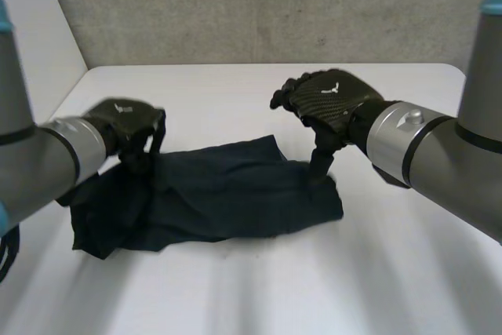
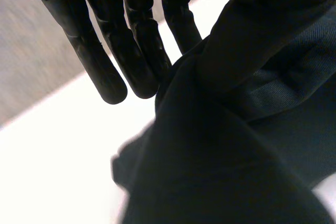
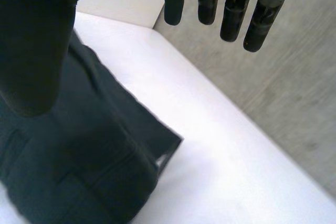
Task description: Fold the shorts.
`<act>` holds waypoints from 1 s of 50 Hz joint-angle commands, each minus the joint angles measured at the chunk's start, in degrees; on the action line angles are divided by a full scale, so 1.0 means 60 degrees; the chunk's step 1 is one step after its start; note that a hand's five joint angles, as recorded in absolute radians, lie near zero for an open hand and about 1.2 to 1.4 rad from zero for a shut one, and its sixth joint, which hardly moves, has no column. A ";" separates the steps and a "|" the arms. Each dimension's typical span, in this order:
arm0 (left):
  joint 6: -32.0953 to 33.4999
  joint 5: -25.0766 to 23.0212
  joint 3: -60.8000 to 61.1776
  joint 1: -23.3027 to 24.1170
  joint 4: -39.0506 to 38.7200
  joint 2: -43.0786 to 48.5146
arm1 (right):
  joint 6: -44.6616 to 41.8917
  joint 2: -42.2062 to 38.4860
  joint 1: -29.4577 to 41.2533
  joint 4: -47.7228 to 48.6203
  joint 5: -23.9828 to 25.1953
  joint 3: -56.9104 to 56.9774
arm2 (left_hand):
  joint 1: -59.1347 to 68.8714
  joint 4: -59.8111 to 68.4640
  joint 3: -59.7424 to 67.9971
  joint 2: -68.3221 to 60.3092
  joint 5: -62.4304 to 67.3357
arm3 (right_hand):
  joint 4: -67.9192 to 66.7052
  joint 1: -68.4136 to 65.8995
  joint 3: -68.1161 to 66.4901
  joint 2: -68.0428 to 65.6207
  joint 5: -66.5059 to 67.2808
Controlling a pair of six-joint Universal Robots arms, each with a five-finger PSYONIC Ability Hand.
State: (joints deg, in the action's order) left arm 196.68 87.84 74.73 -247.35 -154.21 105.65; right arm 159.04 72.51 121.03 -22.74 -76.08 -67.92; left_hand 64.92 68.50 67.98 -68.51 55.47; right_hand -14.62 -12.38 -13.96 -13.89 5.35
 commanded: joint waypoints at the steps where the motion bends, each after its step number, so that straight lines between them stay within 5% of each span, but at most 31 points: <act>1: -0.0040 -0.0007 0.0157 0.0005 -0.0006 0.0674 | 0.1368 -0.0396 -0.0586 -0.0179 0.0332 0.0597 | 0.2513 0.1917 0.2004 -0.1915 0.2422 | 0.0769 0.0396 0.0660 0.0649 -0.0892; 17: -0.0069 0.0023 0.0903 0.0005 -0.0181 0.0322 | 0.1692 -0.3542 -0.0250 -0.0502 0.0758 0.0740 | 0.2513 0.1917 0.2004 -0.1915 0.2422 | 0.0406 0.0033 0.0296 0.0285 -0.0528; 20: -0.0069 0.0023 0.1211 -0.0010 -0.0327 0.0249 | 0.1677 -0.3809 -0.0235 -0.0502 0.0684 0.1182 | 0.2513 0.1917 0.2004 -0.1915 0.2422 | -0.5890 -0.6263 -0.6000 -0.6011 0.5768; 21: 0.0018 0.0023 0.1385 -0.0010 -0.0502 0.0234 | 0.1648 -0.3780 -0.0250 -0.0386 0.0655 0.1444 | 0.2513 0.1917 0.2004 -0.1915 0.2422 | -1.0847 -1.1220 -1.0957 -1.0968 1.0725; 28: 0.0369 0.0081 0.1096 -0.0039 -0.1849 0.0293 | 0.1238 -0.3282 -0.0308 0.1282 0.0465 0.2661 | 0.2513 0.1917 0.2004 -0.1915 0.2422 | -1.0897 -1.1270 -1.1007 -1.1018 1.0775; 40: 0.0444 0.1209 -0.2948 0.0576 -0.7647 -0.0818 | 0.0300 -0.0765 -0.0308 0.9803 -0.1616 0.1743 | 0.2513 0.1917 0.2004 -0.1915 0.2422 | -1.0897 -1.1270 -1.1007 -1.1018 1.0775; 50: 0.0414 0.0873 -0.0871 0.1016 -0.7565 -0.1143 | 0.0198 -0.0279 -0.0352 0.7923 -0.1528 0.0321 | 0.2513 0.1917 0.2004 -0.1915 0.2422 | -1.0897 -1.1270 -1.1007 -1.1018 1.0775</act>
State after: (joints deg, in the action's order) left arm 199.24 94.89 60.37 -242.11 -202.45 99.19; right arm 160.24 70.18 119.17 34.12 -85.86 -60.71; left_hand 64.92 68.52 68.22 -68.58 56.12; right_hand -68.23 -55.39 -67.32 -67.48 55.13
